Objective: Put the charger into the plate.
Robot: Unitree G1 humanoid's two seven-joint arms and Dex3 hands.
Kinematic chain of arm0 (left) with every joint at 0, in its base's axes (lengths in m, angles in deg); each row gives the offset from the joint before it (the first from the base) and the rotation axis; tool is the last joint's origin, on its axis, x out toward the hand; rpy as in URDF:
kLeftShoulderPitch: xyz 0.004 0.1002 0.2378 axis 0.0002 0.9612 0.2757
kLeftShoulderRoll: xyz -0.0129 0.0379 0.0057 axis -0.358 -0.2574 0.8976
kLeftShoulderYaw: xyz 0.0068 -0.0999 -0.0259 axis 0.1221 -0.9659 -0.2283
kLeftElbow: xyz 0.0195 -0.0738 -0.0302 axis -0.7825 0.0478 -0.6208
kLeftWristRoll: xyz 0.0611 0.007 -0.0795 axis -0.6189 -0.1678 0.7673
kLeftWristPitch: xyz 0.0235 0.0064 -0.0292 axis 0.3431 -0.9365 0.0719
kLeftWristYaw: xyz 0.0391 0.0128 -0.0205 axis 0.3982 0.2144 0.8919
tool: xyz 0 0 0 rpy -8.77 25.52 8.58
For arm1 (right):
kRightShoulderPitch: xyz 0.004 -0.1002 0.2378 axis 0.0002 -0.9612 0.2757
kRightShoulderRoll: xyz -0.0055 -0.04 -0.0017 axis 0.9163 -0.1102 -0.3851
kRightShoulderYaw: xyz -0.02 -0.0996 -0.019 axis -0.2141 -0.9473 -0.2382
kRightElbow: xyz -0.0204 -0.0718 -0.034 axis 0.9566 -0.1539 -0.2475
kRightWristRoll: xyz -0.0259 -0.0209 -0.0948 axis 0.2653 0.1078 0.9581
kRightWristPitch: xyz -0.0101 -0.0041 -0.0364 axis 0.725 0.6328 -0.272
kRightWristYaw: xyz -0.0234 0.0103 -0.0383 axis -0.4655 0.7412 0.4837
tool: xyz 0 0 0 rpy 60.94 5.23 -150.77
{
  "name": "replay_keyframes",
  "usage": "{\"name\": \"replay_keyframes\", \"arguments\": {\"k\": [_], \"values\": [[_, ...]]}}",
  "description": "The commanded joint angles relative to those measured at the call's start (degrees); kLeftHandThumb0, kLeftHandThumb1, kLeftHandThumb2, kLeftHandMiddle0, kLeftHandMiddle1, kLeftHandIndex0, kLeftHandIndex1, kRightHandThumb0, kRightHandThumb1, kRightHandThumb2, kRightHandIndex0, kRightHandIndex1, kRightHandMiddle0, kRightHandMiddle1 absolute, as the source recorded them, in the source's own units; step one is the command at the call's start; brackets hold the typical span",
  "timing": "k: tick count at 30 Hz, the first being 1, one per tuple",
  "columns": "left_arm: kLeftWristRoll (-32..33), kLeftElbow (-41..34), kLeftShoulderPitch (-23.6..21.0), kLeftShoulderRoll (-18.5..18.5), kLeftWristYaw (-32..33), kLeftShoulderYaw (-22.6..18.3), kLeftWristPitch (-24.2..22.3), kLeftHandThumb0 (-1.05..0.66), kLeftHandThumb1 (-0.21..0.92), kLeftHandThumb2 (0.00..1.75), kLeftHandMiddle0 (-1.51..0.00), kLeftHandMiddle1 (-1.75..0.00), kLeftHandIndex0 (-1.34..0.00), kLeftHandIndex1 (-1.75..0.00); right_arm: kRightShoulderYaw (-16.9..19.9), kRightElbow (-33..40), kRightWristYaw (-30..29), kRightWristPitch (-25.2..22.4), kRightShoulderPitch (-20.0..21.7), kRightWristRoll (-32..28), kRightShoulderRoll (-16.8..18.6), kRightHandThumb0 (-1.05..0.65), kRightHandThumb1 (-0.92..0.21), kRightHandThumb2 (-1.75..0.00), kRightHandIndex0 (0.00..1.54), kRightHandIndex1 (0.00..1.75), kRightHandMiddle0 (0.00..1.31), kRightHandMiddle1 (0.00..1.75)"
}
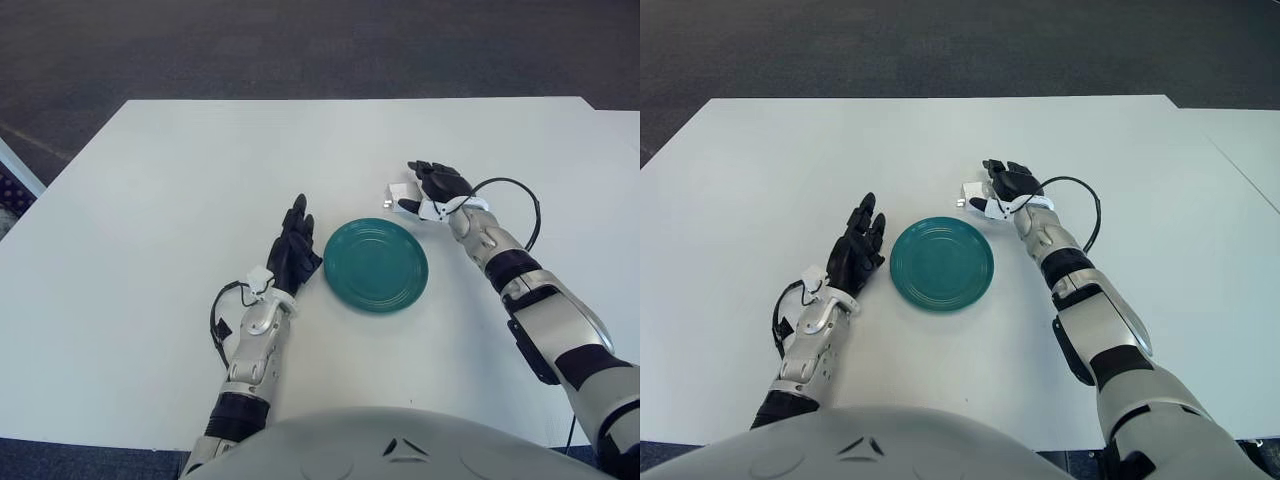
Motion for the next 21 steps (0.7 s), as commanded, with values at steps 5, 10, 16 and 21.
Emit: {"name": "replay_keyframes", "arguments": {"k": [5,10,16,21], "values": [[-0.06,-0.20,0.18,1.78,0.69,-0.17,-1.62,-1.02,0.92,1.28,0.00,0.00,0.00,0.00,-0.39,-0.29,-0.31,0.10,0.41,-0.21,0.32,-0.98,-0.92,-0.71,0.09,0.00,0.00,0.24],[-0.43,0.48,-0.14,1.70,0.79,-0.09,-0.97,-1.01,0.92,1.28,0.00,0.00,0.00,0.00,-0.86,-0.24,-0.04,0.04,0.29,-0.06,0.45,-0.99,-0.92,-0.73,0.10,0.00,0.00,0.24],[-1.06,0.05,0.08,1.25,0.13,0.29,0.08,-1.01,0.92,1.28,0.00,0.00,0.00,0.00,-1.82,-3.10,-1.06,0.45,0.02,0.20,1.26,-0.99,-0.92,-0.74,0.09,0.00,0.00,0.24],[0.22,-0.58,0.10,1.95,-0.11,0.05,-0.20,-1.00,0.92,1.27,0.00,0.00,0.00,0.00,-2.96,-7.05,-2.14,0.98,0.41,0.62,2.08,-0.98,-0.92,-0.74,0.06,0.00,0.00,0.19]]}}
